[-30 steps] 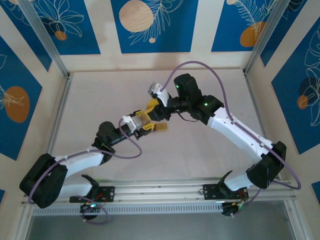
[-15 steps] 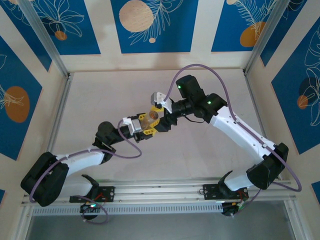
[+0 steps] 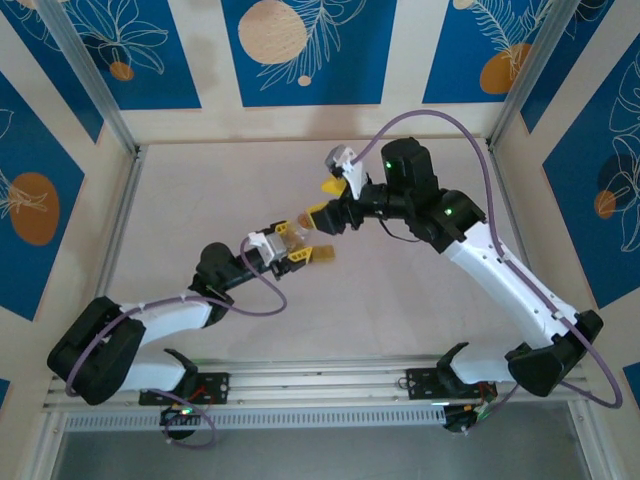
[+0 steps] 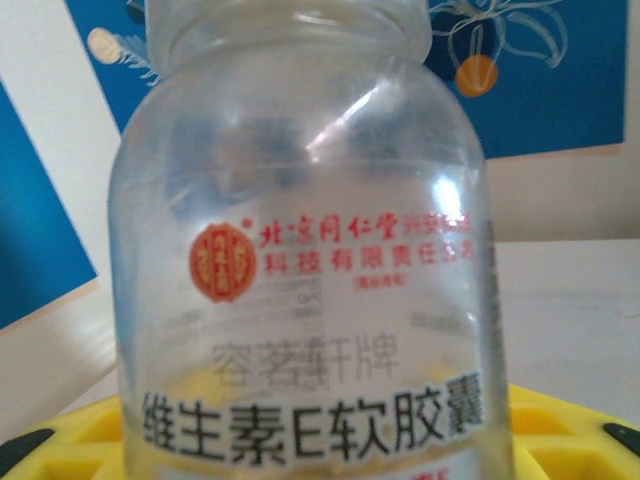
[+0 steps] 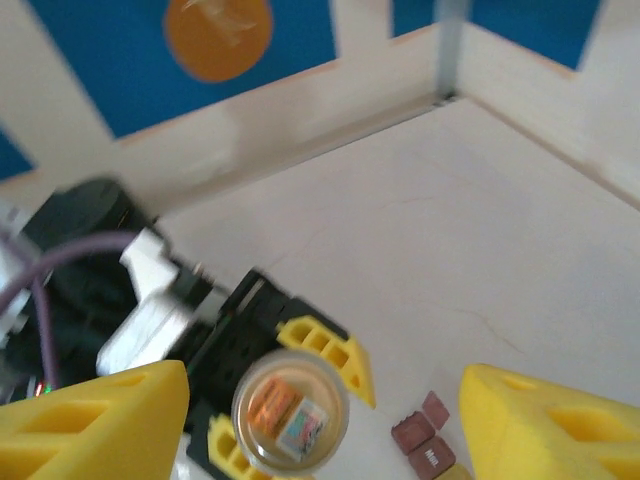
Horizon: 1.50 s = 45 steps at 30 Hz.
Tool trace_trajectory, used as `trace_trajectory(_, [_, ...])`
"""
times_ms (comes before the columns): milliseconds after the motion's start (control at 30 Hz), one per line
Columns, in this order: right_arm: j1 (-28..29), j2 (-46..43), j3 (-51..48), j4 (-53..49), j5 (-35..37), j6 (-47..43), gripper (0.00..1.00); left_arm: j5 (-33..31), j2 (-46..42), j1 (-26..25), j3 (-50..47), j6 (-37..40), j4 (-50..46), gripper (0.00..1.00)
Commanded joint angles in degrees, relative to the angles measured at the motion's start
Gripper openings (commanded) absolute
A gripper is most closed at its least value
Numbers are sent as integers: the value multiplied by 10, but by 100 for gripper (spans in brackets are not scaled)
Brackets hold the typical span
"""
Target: Sort the pills into containers
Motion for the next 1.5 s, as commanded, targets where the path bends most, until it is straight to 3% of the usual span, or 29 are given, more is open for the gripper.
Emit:
trace_trajectory(0, [19, 34, 38, -2, 143, 171, 70, -65, 7, -2, 6, 18, 22, 0])
trace_trajectory(133, [46, 70, 68, -23, 190, 204, 68, -104, 9, -3, 6, 27, 17, 0])
trace_trajectory(567, [89, 148, 87, -34, 183, 219, 67, -168, -4, -6, 1, 47, 2, 0])
trace_trajectory(833, [89, 150, 80, -38, 133, 213, 43, -179, -7, -8, -4, 44, 13, 0])
trace_trajectory(967, [84, 130, 43, -2, 57, 189, 29, -157, -11, -8, -3, 34, 25, 0])
trace_trajectory(1100, [77, 91, -24, 52, -41, 100, 22, -105, -17, -7, -5, 33, 32, 0])
trace_trajectory(1233, [73, 56, -61, 9, -137, -94, 23, -9, -15, -8, -14, 25, 71, 0])
trace_trajectory(1333, [72, 37, -76, -53, -161, -243, 23, 62, -6, -8, -13, 6, 94, 0])
trace_trajectory(1467, [67, 32, -75, -106, -160, -350, 24, 143, 15, -8, -14, -19, 151, 0])
